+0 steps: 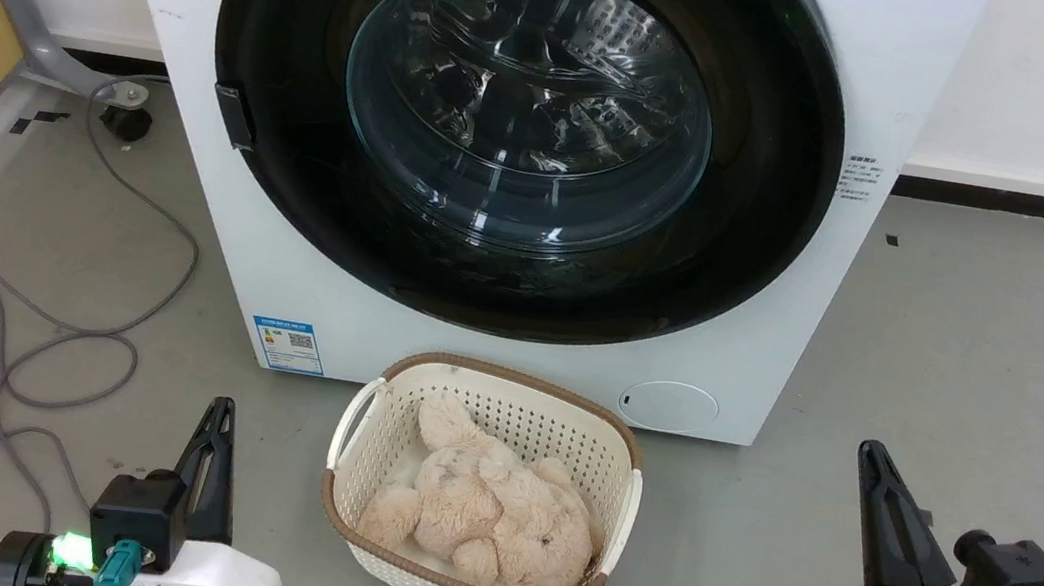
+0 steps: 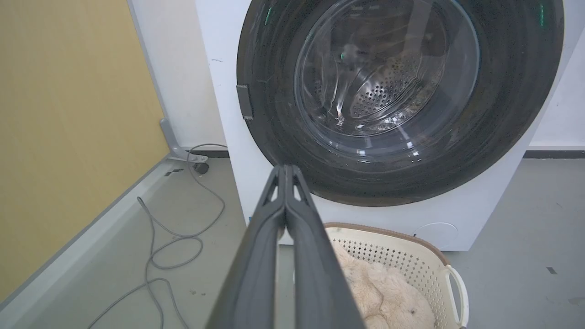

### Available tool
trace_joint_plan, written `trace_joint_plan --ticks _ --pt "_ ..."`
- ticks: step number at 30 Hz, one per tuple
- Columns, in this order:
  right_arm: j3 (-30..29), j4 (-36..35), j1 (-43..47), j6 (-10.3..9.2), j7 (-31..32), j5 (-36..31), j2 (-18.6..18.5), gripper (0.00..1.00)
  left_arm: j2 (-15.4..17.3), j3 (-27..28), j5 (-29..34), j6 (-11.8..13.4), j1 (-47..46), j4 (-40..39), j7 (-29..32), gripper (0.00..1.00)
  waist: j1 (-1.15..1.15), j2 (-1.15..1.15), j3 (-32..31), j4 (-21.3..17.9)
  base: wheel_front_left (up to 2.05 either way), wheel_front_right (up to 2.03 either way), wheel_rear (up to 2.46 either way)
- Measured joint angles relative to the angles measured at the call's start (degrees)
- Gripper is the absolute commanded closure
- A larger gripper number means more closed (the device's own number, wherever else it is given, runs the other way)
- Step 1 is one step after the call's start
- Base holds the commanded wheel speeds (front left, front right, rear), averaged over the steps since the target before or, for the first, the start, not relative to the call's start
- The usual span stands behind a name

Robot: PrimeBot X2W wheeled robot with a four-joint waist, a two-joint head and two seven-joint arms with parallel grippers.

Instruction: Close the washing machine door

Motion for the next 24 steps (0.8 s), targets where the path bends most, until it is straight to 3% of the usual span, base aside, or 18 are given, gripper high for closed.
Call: trace_joint_plan --ticks 24 --pt "-0.03 -1.59 0.31 0.00 2.92 -1.49 0.00 1.00 -0.45 0.20 0.47 -1.44 -0.01 -1.12 2.87 1.00 0.01 0.00 -0.05 0.33 0.00 0.00 0.00"
